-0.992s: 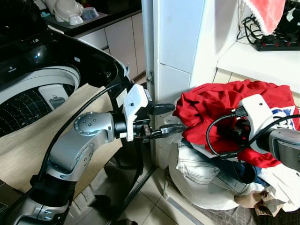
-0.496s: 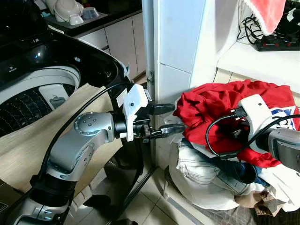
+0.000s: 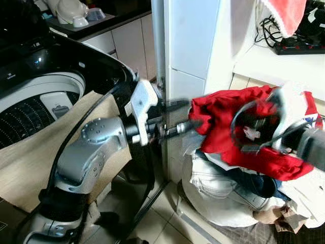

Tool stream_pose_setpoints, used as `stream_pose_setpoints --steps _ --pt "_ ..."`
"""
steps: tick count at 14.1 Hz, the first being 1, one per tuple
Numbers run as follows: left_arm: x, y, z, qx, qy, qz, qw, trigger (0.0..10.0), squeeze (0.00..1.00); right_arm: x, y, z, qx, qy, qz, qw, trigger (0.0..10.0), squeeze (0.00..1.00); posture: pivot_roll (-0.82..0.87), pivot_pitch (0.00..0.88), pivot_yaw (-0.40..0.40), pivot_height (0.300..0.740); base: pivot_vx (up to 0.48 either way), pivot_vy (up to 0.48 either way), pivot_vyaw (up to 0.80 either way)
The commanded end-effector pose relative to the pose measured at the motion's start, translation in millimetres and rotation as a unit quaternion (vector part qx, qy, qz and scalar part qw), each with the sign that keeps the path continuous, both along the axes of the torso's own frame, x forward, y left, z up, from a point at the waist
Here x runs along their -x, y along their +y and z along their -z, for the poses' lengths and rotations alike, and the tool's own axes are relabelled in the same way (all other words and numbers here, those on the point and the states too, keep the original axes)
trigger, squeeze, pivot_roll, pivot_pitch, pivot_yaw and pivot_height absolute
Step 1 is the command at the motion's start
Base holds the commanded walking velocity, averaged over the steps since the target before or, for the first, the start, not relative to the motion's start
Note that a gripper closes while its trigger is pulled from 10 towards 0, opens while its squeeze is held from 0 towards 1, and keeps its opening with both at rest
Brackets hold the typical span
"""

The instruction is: Clothes washing

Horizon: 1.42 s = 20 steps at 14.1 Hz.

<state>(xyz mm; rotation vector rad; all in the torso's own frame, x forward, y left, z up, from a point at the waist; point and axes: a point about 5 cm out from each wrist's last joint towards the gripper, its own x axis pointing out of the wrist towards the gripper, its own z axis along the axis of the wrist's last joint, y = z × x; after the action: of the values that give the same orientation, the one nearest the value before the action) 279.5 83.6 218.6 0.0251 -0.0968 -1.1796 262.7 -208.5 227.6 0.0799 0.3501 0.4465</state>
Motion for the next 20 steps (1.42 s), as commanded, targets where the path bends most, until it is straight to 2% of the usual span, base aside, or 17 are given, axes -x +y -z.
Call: stream_pose_setpoints --steps 1,3,5,7,8,9,10,11,12,13,15,16,17,18,20 --pt "-6.3 1.3 -13.0 0.03 -0.02 -0.025 0.999 10.0 0.0 3.5 2.4 -20.5 -0.042 -0.05 -0.037 0.997 0.0 0.0 -0.19 0.0 0.07 0.74 0.0 0.0 0.0" --pt "-7.5 -10.5 -36.3 0.086 -0.058 -0.017 0.994 10.0 0.0 13.3 7.8 -51.3 -0.098 -0.131 -0.117 0.979 0.0 0.0 -0.19 0.0 0.06 0.74 0.0 0.0 0.0" --pt "-7.1 -16.5 -45.5 0.109 -0.072 -0.01 0.991 10.0 0.0 18.8 11.2 -63.8 -0.127 -0.16 -0.153 0.967 0.0 0.0 -0.19 0.0 0.06 0.74 0.0 0.0 0.0" --pt "-9.4 -20.5 -38.8 0.091 -0.072 -0.021 0.993 10.0 0.0 18.9 6.8 -64.9 -0.082 -0.16 -0.144 0.973 0.0 0.0 -0.21 0.0 0.054 0.74 0.0 0.0 0.0" --pt "-9.3 -20.0 -36.0 0.085 -0.069 -0.022 0.994 10.0 0.0 18.5 5.4 -65.0 -0.088 -0.159 -0.139 0.973 0.0 0.0 -0.21 0.0 0.054 0.74 0.0 0.0 0.0" --pt "-8.6 -19.9 -33.8 0.077 -0.07 -0.02 0.994 10.0 0.0 18.5 5.0 -66.5 -0.098 -0.162 -0.14 0.972 0.0 0.0 -0.21 0.0 0.054 0.74 0.0 0.0 0.0" --pt "-5.6 -25.4 -35.4 0.094 -0.06 -0.001 0.994 10.0 0.0 19.8 7.2 -76.3 -0.141 -0.18 -0.162 0.96 0.0 0.0 -0.2 0.0 0.046 0.74 0.0 0.0 0.0" --pt "-3.9 -29.6 -37.5 0.106 -0.054 0.011 0.993 10.0 0.0 19.9 8.0 -79.6 -0.158 -0.185 -0.171 0.955 0.0 0.0 -0.2 0.0 0.043 0.74 0.0 0.0 0.0" --pt "-2.7 -40.7 -39.0 0.118 -0.044 0.026 0.992 10.0 0.0 19.2 9.2 -82.1 -0.178 -0.188 -0.18 0.949 0.0 0.0 -0.19 0.0 0.037 0.74 0.0 0.0 0.0" --pt "-3.1 -44.5 -38.3 0.118 -0.043 0.026 0.992 10.0 0.0 18.8 9.8 -82.4 -0.182 -0.189 -0.183 0.947 0.0 0.0 -0.19 0.0 0.037 0.74 0.0 0.0 0.0" --pt "-2.7 -64.5 -30.3 0.118 -0.034 0.032 0.992 10.0 0.0 18.0 18.4 -85.1 -0.194 -0.191 -0.2 0.941 0.0 0.0 -0.19 0.0 0.036 0.74 0.0 0.0 0.0" --pt "-1.4 -67.2 -29.7 0.124 -0.028 0.037 0.991 10.0 0.0 18.4 20.1 -85.0 -0.195 -0.189 -0.201 0.941 0.0 0.0 -0.19 0.0 0.036 0.74 0.0 0.0 0.0" --pt "0.7 -71.4 -26.0 0.123 -0.019 0.04 0.991 4.1 0.0 19.3 23.2 -82.9 -0.193 -0.183 -0.198 0.943 0.0 0.0 -0.2 0.0 0.043 0.74 0.0 0.0 0.0" --pt "-2.5 -68.2 -24.4 0.127 -0.012 0.03 0.991 0.0 0.0 19.3 22.9 -82.9 -0.193 -0.182 -0.194 0.944 0.0 0.0 -0.2 0.0 0.043 0.74 0.0 0.0 0.0" --pt "-6.4 -62.3 -25.3 0.127 -0.019 0.017 0.992 0.0 0.0 19.0 22.4 -82.6 -0.192 -0.18 -0.187 0.946 0.0 0.0 -0.2 0.0 0.043 0.74 0.0 0.0 0.0"
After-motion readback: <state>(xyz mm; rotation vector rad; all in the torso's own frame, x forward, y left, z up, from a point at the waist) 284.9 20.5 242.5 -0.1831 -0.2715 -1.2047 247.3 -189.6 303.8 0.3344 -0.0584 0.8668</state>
